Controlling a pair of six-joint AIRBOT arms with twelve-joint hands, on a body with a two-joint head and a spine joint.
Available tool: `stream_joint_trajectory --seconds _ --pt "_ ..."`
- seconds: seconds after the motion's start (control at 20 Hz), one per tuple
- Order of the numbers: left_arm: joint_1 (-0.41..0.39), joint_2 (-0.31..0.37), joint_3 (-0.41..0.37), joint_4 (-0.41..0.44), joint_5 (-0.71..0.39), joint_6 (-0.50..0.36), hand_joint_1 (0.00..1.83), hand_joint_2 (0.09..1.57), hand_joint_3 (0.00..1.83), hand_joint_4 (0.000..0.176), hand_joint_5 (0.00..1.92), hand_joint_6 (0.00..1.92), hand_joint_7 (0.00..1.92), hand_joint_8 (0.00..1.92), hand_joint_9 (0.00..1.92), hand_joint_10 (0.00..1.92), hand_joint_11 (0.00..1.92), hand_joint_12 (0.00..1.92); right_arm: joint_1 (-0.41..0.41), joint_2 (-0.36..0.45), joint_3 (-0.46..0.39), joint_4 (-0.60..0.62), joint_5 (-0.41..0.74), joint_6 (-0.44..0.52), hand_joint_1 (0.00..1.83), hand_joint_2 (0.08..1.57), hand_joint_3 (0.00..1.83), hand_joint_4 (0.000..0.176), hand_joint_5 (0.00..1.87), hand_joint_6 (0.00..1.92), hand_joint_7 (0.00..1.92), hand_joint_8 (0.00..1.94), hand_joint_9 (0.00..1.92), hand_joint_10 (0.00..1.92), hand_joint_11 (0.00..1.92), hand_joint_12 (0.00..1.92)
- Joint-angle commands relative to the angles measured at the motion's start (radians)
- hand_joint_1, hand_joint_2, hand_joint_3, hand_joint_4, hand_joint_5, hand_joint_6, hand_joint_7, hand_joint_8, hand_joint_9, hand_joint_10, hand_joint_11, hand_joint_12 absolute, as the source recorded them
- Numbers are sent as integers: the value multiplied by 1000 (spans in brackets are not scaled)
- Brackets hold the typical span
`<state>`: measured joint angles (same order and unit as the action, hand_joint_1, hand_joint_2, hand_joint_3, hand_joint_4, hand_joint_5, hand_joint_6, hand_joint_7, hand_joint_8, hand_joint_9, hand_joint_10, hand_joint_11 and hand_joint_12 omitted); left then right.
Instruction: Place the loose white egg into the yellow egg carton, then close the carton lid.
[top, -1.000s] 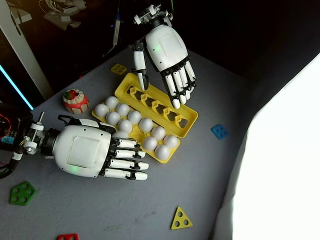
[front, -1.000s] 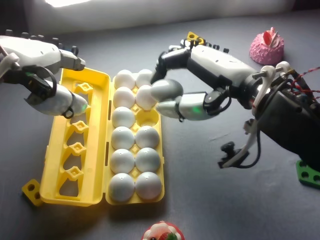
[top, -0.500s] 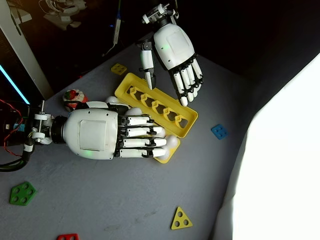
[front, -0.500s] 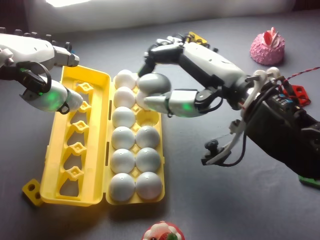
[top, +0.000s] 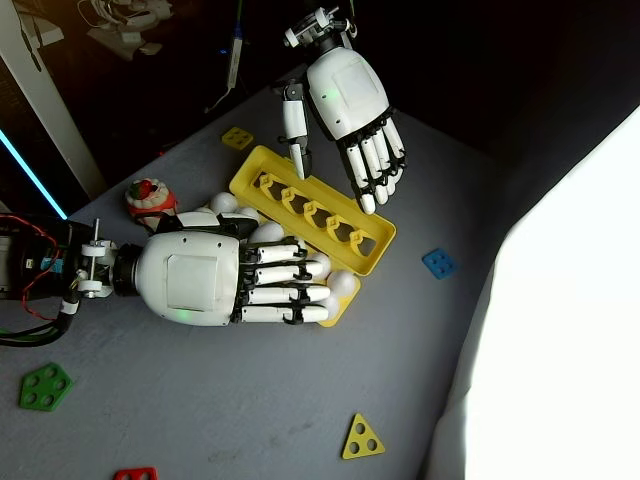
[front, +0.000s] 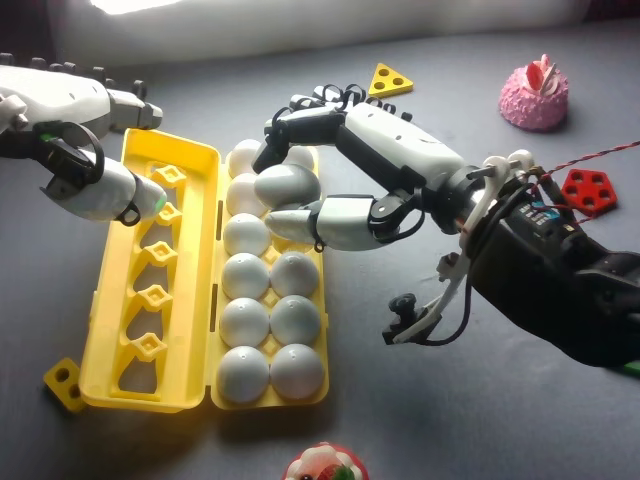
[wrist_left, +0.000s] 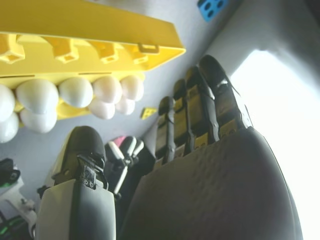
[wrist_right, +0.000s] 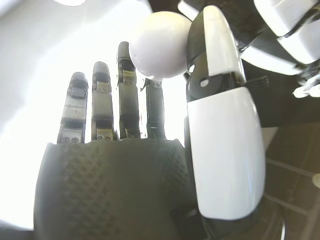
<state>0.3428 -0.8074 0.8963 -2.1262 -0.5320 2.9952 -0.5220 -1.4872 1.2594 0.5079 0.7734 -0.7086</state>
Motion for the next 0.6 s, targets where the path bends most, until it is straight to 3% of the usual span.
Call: stream_joint_trajectory --seconds 0.0,0.15,0.2,0.45,0.55 --pt "-9 4 3 41 26 3 405 1277 0 45 175 10 231 4 243 8 0 729 3 -1 6 -28 108 14 1145 1133 0 0 947 1051 495 2 164 30 0 107" --pt "-6 4 5 41 27 3 402 1278 2 34 196 5 232 0 249 4 0 800 -2 -34 45 -33 109 14 1139 1145 3 0 919 1095 483 0 149 22 0 108" --pt "-4 4 6 42 30 3 415 1274 0 33 207 8 234 1 250 3 0 815 -4 -46 63 -33 109 13 1143 1140 1 0 930 1077 488 1 154 23 0 31" --pt "3 4 8 48 34 3 414 1275 0 43 188 1 217 1 225 0 0 745 -8 -83 107 -52 106 14 1137 1148 3 0 914 1101 471 4 154 22 14 15" --pt "6 4 9 50 38 3 436 1265 0 38 196 4 237 5 242 6 0 784 -13 -100 119 -70 108 12 1137 1149 2 0 913 1102 467 2 150 21 7 14"
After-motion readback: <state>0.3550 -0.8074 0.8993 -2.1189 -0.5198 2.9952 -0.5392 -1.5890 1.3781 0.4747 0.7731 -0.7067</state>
